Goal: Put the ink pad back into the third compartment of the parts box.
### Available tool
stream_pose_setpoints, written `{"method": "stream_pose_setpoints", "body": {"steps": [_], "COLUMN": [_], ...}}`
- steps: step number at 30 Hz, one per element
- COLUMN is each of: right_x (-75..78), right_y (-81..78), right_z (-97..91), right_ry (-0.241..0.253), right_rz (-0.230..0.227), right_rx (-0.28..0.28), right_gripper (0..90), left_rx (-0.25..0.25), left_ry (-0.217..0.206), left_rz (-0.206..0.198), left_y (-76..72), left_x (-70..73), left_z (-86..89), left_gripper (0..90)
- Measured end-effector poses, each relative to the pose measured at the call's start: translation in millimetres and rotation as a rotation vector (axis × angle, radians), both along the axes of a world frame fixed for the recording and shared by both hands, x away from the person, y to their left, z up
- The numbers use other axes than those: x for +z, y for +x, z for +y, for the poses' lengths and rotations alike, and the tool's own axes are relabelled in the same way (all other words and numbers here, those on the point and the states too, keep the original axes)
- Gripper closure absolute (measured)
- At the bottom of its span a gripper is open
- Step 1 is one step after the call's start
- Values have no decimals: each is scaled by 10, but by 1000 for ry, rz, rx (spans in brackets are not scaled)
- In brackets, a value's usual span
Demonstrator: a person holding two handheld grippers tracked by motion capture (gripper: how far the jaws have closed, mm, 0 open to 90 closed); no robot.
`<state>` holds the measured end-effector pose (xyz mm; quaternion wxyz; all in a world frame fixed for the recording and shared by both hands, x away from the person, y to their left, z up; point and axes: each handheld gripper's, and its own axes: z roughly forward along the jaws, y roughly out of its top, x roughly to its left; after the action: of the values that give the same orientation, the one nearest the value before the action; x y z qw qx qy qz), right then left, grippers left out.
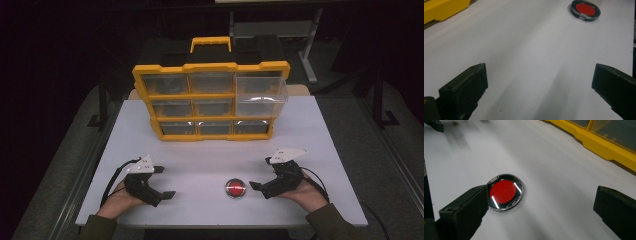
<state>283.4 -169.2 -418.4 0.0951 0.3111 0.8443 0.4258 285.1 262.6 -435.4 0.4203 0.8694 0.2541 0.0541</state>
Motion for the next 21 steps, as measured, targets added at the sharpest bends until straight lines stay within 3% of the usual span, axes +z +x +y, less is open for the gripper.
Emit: {"method": "stream_pose_setpoints", "body": {"steps": [21], "right_x": [28], "right_y": [57], "right_z": [63], "right_ry": [12], "right_rz": [3], "right_rx": [11], "right_gripper": [0], "left_rx": [4], "left_ry": [2], "left_rz": [4], "left_y": [5], "left_x": [-1], "left_z": [3], "left_gripper": [0]}}
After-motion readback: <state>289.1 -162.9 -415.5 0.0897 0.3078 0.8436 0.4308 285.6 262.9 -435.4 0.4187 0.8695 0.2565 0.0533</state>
